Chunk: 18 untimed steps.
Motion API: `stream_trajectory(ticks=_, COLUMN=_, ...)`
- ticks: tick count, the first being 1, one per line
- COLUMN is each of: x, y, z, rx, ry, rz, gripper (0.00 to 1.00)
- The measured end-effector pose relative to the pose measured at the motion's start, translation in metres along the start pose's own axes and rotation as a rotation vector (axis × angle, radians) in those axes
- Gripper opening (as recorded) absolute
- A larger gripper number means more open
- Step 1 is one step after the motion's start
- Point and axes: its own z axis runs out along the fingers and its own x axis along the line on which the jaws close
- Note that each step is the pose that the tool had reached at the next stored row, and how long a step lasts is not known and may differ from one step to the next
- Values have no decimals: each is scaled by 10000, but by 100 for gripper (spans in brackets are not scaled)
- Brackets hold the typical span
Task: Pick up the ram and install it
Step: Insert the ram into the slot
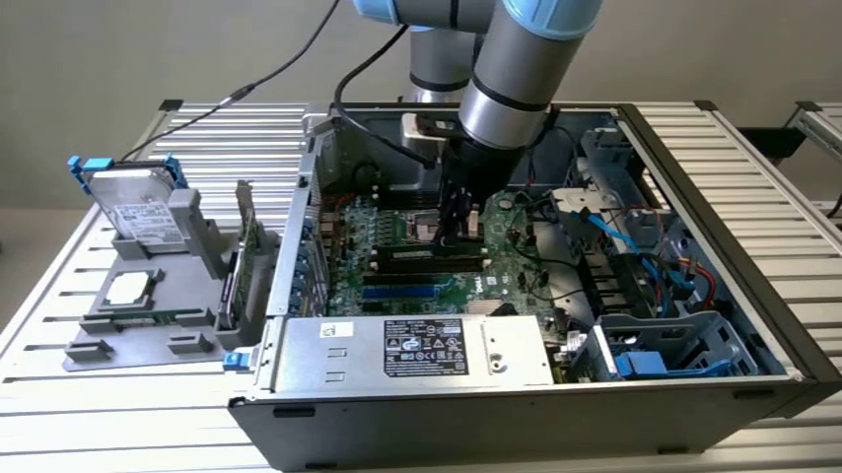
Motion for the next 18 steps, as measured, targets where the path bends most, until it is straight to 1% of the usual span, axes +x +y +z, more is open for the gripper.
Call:
stream_trajectory(ticks=2, x=1, y=-26, z=-6, rx=-69, ry=16, rz=3, gripper=14)
stream_trajectory(ticks=5, x=2, y=-88, z=-12, rx=-126, ry=26, rz=-2, gripper=14)
stream_trajectory(ticks=6, x=1, y=-93, z=-9, rx=-142, ry=28, rz=-2, gripper=14)
stream_trajectory(ticks=7, x=-1, y=-93, z=-8, rx=-175, ry=30, rz=-1, gripper=14)
stream_trajectory(ticks=8, x=-1, y=-93, z=-8, rx=-233, ry=30, rz=-1, gripper=14)
stream_trajectory(ticks=9, x=-2, y=-94, z=-8, rx=-322, ry=26, rz=-3, gripper=14)
stream_trajectory(ticks=10, x=-5, y=-94, z=-8, rx=-447, ry=25, rz=-3, gripper=14)
stream_trajectory(ticks=11, x=-7, y=-95, z=-7, rx=-603, ry=25, rz=-3, gripper=14)
stream_trajectory(ticks=12, x=-8, y=-97, z=-7, rx=-743, ry=23, rz=-4, gripper=14)
stream_trajectory(ticks=13, x=-9, y=-101, z=-5, rx=-831, ry=24, rz=-4, gripper=14)
stream_trajectory(ticks=14, x=-9, y=-111, z=-5, rx=-886, ry=25, rz=-4, gripper=14)
stream_trajectory(ticks=15, x=-8, y=-129, z=-3, rx=-927, ry=24, rz=-4, gripper=14)
stream_trajectory(ticks=17, x=-9, y=-175, z=6, rx=-978, ry=22, rz=-6, gripper=14)
stream_trajectory(ticks=18, x=-8, y=-199, z=10, rx=-1016, ry=22, rz=-5, gripper=14)
